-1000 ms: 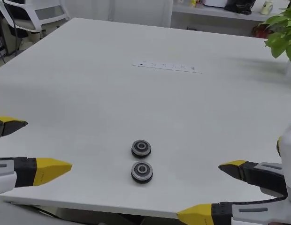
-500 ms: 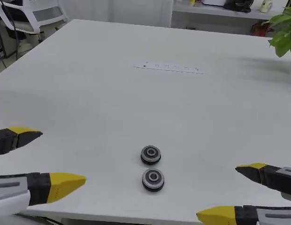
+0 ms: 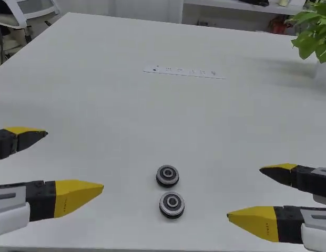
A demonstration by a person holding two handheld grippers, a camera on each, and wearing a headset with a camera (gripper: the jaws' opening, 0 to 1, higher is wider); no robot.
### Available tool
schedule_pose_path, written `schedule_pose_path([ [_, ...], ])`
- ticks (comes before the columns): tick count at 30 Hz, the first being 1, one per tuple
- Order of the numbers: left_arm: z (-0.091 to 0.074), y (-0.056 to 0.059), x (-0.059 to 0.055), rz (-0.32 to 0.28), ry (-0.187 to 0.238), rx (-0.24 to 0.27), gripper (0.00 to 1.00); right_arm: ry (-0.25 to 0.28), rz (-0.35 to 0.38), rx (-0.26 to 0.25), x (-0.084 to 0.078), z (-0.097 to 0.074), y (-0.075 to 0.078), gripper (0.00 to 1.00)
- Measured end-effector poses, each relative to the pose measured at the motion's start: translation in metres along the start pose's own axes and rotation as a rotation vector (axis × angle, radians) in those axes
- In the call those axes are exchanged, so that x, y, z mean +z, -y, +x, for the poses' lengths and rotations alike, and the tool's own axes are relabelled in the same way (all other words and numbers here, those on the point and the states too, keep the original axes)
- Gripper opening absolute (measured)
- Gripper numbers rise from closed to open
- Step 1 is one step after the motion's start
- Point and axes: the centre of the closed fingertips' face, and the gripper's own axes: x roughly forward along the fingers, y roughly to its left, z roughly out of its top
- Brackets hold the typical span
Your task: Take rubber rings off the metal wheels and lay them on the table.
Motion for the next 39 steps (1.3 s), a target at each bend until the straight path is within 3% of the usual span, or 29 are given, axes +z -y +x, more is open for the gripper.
schedule_pose_path([
  [3,0.010,0.003,0.010,0.056,-0.018,-0.043,0.88,0.020,-0.032,0.024,0.013,0.005,-0.003,0.72],
  [7,0.022,0.009,0.022,0.097,-0.015,-0.093,0.87,0.009,-0.097,0.058,0.022,0.015,-0.005,0.69],
  [10,0.033,0.015,0.029,0.126,-0.015,-0.141,0.87,0.001,-0.218,0.074,0.033,0.026,-0.006,0.66],
  [14,0.048,0.024,0.036,0.179,-0.031,-0.207,0.80,0.005,-0.272,0.158,0.044,0.043,-0.019,0.64],
  [19,0.070,0.036,0.048,0.257,-0.025,-0.269,0.78,-0.031,-0.349,0.205,0.048,0.064,-0.020,0.58],
  [22,0.080,0.038,0.053,0.279,-0.007,-0.295,0.77,-0.061,-0.406,0.228,0.045,0.073,-0.021,0.55],
  [25,0.088,0.041,0.053,0.282,0.014,-0.318,0.77,-0.081,-0.404,0.244,0.038,0.083,-0.018,0.55],
  [27,0.094,0.050,0.050,0.259,0.026,-0.378,0.77,-0.081,-0.409,0.253,0.032,0.088,-0.015,0.54],
  [30,0.104,0.055,0.044,0.249,0.035,-0.408,0.74,-0.101,-0.388,0.274,0.018,0.093,-0.013,0.52],
  [32,0.110,0.059,0.038,0.249,0.041,-0.427,0.74,-0.080,-0.367,0.298,0.011,0.095,-0.014,0.51],
  [35,0.119,0.060,0.017,0.270,-0.032,-0.441,0.72,-0.100,-0.326,0.329,-0.003,0.097,-0.014,0.49],
  [37,0.125,0.062,0.008,0.306,-0.036,-0.441,0.70,-0.117,-0.310,0.344,-0.013,0.099,-0.011,0.45],
  [39,0.128,0.065,-0.002,0.303,-0.047,-0.455,0.68,-0.137,-0.292,0.356,-0.022,0.101,-0.010,0.45],
])
